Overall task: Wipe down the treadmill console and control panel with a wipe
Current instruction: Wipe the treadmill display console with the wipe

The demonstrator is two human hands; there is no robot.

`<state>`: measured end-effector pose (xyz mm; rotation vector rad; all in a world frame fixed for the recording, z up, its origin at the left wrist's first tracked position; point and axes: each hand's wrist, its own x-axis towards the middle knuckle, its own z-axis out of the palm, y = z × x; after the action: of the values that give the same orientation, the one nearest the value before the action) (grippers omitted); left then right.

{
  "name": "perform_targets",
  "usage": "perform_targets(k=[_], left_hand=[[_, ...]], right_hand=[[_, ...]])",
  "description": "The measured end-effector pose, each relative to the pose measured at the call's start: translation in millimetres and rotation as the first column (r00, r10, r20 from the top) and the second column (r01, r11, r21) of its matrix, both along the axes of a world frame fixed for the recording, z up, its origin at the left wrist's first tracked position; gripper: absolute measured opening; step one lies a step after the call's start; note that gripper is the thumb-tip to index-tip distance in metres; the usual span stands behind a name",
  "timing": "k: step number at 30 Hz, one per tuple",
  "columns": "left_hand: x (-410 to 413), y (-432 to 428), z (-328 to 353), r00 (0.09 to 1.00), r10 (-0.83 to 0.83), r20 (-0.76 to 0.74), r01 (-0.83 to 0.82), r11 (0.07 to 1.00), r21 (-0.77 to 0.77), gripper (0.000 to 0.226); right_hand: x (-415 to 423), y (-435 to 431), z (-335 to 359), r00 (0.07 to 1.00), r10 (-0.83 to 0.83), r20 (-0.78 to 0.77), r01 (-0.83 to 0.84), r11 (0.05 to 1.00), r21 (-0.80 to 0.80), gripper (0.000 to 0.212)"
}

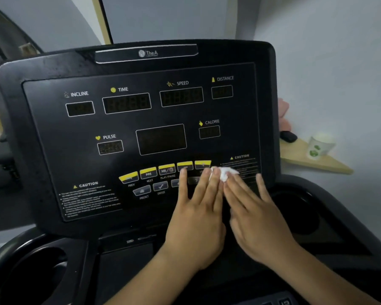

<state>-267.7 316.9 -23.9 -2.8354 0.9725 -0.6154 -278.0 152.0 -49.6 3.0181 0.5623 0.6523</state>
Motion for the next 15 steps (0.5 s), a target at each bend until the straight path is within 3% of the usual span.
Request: perform_targets(k=[8, 11, 15], left_hand=[[42.0, -43.1, 43.7, 0.991, 0.073, 0.113, -0.080, 0.996, 0.051, 0.068], [34.9, -49.7, 33.7, 0.996, 0.037, 0.085, -0.037, 0.999, -0.008, 0.068], [3.3, -44.0, -7.6, 0.999, -0.044, -0.029, 0.045, 0.998, 0.041, 0.071]], right_hand=[[39.7, -28.2, 52.3, 0.989, -0.120, 0.084, 0.120, 0.993, 0.006, 0.065], [32.4, -31.6, 38.8, 0.993, -0.110, 0.051, 0.108, 0.994, 0.035, 0.065], [-5.3, -37.2, -5.0, 0.997, -0.080, -0.015, 0.081, 0.997, 0.009, 0.065]])
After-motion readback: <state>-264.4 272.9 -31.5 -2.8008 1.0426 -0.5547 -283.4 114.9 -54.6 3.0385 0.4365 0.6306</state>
